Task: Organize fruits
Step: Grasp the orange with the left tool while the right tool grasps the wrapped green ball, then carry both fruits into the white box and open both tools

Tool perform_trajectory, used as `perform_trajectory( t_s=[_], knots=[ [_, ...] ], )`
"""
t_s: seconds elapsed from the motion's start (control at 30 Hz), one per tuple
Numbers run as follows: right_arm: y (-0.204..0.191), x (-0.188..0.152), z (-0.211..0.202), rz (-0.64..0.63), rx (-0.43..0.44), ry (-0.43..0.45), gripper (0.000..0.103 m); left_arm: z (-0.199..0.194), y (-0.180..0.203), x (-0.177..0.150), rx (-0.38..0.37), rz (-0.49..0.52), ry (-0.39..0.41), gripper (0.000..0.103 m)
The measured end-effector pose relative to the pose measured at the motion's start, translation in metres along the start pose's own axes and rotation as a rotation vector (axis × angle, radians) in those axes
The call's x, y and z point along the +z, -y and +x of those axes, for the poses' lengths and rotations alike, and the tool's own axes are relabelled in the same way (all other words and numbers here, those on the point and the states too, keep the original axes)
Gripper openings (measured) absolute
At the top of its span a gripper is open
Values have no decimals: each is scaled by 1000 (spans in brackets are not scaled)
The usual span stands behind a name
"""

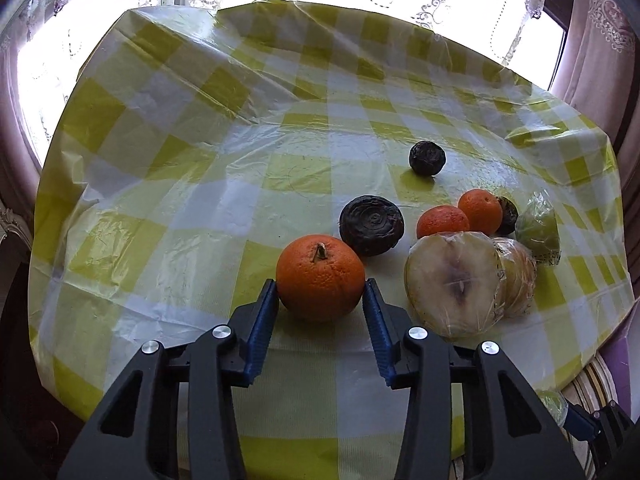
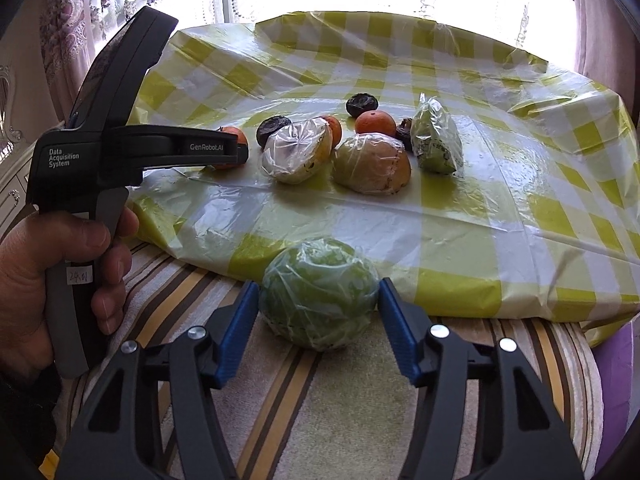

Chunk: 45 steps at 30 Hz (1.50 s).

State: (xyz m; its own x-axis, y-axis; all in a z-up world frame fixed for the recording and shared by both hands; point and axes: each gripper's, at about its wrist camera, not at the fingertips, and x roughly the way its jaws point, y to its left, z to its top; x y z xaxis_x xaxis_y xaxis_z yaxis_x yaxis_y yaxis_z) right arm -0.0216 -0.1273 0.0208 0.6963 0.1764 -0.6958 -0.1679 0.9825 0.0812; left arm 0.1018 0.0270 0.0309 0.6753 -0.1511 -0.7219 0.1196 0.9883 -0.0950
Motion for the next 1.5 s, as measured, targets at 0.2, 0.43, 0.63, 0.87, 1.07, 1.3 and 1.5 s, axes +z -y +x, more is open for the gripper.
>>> perform_trajectory(
  t_s=[0.2, 0.43, 0.63, 0.87, 1.07, 1.3, 1.5],
  knots=[
    [9, 2, -6, 41, -5, 13, 61, -19, 4, -4, 22, 6, 42, 42],
    [28, 5, -16, 95, -10, 26, 61, -43, 16, -13, 11, 19, 79, 42],
    [53, 7, -36, 149, -34, 57, 61, -61, 37, -17, -30, 51, 100, 42],
    [100, 3, -71, 229, -100, 103, 61, -80, 78, -20, -103, 114, 124, 41],
    [153, -14, -103, 298, -204, 130, 61, -88, 128, -29, -191, 198, 120, 41],
    [212, -48, -134, 395, -314, 122, 61, -83, 196, -46, -300, 301, 70, 41],
    [255, -82, -149, 476, -412, 85, 61, -79, 257, -67, -384, 402, 31, 41]
  ],
)
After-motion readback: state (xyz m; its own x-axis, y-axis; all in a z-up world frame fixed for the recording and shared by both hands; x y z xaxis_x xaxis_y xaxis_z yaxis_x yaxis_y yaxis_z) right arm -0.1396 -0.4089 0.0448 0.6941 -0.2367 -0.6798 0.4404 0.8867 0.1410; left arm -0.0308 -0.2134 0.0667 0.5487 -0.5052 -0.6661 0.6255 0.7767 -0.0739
